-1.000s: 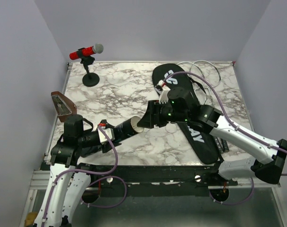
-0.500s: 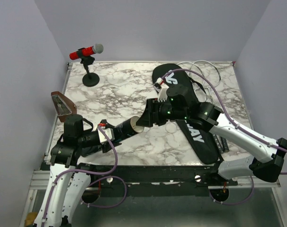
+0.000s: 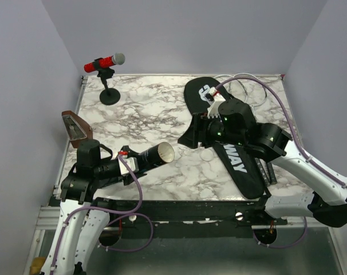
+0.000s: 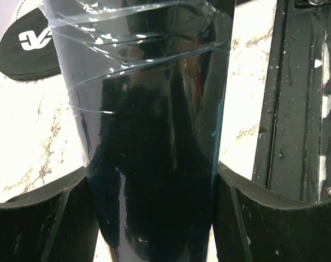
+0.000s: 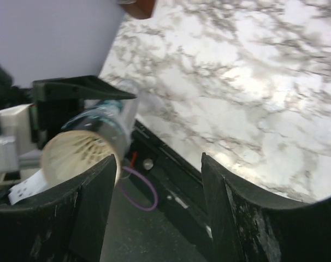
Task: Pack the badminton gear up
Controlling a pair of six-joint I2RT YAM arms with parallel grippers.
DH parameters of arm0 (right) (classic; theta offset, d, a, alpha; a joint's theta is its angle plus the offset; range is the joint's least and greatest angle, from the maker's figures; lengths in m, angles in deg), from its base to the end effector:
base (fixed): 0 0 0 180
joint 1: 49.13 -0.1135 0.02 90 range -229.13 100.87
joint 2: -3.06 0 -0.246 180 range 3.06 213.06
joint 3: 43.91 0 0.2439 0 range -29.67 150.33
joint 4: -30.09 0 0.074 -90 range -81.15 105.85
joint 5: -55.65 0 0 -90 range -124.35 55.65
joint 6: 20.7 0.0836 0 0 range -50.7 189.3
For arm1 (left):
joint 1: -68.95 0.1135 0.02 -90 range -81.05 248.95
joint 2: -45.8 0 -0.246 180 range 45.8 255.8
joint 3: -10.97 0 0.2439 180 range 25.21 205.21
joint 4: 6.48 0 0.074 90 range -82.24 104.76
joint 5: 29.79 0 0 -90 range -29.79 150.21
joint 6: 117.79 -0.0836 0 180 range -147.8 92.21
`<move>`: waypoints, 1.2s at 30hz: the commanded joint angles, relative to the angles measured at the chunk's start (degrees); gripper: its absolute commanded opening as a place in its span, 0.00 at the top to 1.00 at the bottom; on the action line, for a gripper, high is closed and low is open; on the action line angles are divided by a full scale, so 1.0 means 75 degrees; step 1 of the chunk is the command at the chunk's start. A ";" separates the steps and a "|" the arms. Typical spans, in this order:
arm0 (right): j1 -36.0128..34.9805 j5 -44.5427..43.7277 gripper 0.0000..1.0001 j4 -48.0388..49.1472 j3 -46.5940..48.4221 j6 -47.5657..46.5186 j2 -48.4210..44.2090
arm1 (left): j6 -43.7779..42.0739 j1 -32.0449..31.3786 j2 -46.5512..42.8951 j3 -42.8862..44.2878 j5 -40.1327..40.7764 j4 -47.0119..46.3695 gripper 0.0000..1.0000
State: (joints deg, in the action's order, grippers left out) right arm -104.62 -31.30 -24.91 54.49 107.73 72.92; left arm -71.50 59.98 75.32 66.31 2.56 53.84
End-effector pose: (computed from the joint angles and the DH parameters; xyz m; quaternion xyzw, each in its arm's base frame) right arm 0.1609 0.2419 0.3908 -0.1399 0.8384 0.4001 0.3427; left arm 0.1108 -0.0890 0.2737 0.5452 0.5952 -0.2854 0.5167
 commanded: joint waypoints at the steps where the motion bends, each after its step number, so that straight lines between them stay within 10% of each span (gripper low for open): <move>1: 0.0261 -0.1787 0.28 -0.1198 -0.0415 -0.0063 0.0339 | -0.0559 0.0001 -0.0057 -0.0113 0.0209 -0.0074 0.65; 21: 0.1104 -0.3770 0.49 0.0652 -0.1870 -0.0507 0.4324 | -0.1157 0.0001 0.0178 0.0051 0.0843 0.1074 0.65; 36: 0.1433 -0.3138 0.59 0.1390 -0.2479 -0.0543 0.4712 | -0.0970 0.0001 0.0096 -0.0136 0.1124 0.0769 0.64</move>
State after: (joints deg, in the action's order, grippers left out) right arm -93.75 -56.39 -16.82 37.44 103.64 107.06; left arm -78.75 59.98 76.23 64.41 10.10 61.01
